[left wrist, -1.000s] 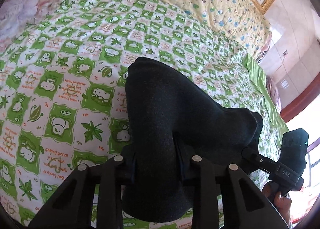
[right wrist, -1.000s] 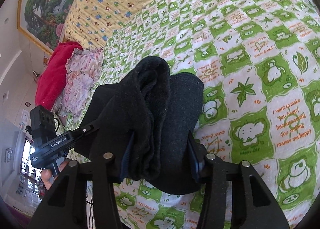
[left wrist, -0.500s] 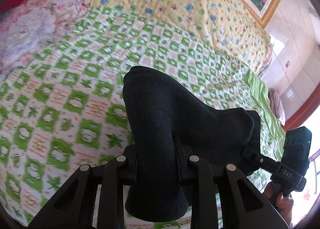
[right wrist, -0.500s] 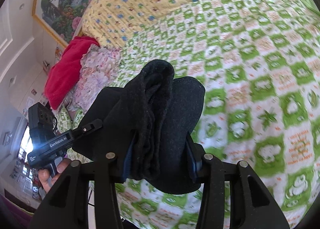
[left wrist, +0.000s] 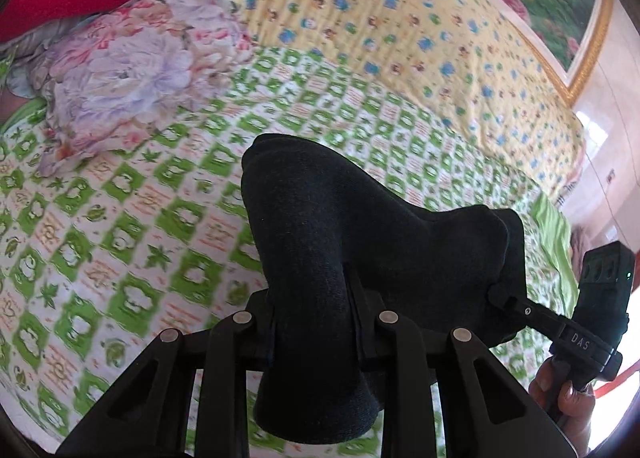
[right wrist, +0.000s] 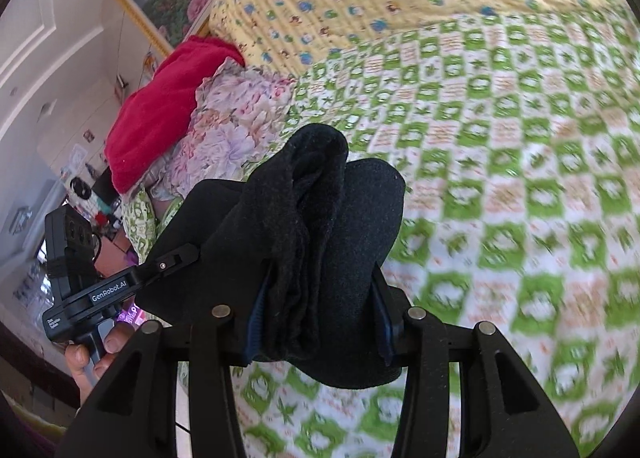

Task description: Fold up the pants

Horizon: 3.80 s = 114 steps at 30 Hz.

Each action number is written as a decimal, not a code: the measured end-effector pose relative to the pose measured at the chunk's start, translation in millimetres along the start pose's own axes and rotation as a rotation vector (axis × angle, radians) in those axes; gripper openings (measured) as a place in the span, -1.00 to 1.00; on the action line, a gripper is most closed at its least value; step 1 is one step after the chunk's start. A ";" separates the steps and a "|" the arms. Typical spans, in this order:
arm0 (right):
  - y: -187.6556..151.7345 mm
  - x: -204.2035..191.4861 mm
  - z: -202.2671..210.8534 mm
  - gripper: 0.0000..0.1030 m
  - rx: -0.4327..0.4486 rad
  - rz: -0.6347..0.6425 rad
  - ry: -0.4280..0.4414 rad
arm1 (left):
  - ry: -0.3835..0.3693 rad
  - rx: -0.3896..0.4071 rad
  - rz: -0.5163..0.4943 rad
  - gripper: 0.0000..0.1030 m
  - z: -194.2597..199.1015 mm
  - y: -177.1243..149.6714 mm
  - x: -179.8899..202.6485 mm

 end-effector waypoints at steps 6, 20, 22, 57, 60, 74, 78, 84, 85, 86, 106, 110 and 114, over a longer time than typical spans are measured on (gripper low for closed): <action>22.3 -4.1 -31.7 -0.10 -0.025 0.038 0.008 | 0.046 0.016 0.024 -0.50 -10.7 16.9 -15.9; 41.4 -0.7 -83.3 -0.10 -0.106 0.071 0.009 | 0.095 -0.002 0.080 -0.50 -35.3 27.2 -42.3; 41.7 2.6 -87.4 -0.10 -0.115 0.070 0.006 | 0.096 -0.007 0.083 -0.50 -38.7 26.1 -44.6; 12.0 -24.5 -38.0 0.76 -0.098 0.294 0.005 | 0.237 -0.003 -0.052 0.57 -2.0 -24.8 -41.4; 0.8 -28.4 -34.6 0.76 -0.103 0.346 -0.025 | 0.244 -0.008 -0.068 0.56 2.6 -34.7 -38.3; -25.8 -34.5 -34.1 0.76 -0.138 0.419 -0.043 | 0.301 -0.031 -0.112 0.57 10.0 -62.5 -38.6; -32.0 -33.9 -38.1 0.77 -0.149 0.430 -0.066 | 0.292 -0.029 -0.110 0.58 11.9 -64.4 -38.9; -38.8 -32.1 -42.6 0.77 -0.149 0.429 -0.075 | 0.305 -0.014 -0.120 0.58 14.5 -64.9 -37.5; -39.6 -31.7 -43.5 0.77 -0.149 0.429 -0.080 | 0.309 -0.012 -0.125 0.58 14.2 -65.1 -36.9; -40.6 -31.2 -44.8 0.77 -0.148 0.431 -0.087 | 0.310 -0.011 -0.131 0.58 14.0 -65.3 -36.3; -41.8 -26.3 -59.7 0.77 -0.144 0.427 -0.097 | 0.306 -0.004 -0.180 0.59 -5.3 -65.1 -27.9; -40.7 -26.6 -61.3 0.77 -0.147 0.431 -0.091 | 0.311 -0.008 -0.179 0.60 -7.6 -66.5 -28.6; -41.1 -29.4 -62.6 0.77 -0.147 0.436 -0.083 | 0.309 -0.011 -0.176 0.60 -9.0 -66.8 -29.1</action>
Point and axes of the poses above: each gripper's, at about its wrist camera, not at the fingertips, and z roughly against the way its jaws point, x to its right, y to its top, the point moved 7 cm from there along -z, roughly the way its jaws point, and after that the axes turned 4 degrees about -x, right-handed, at the moved point
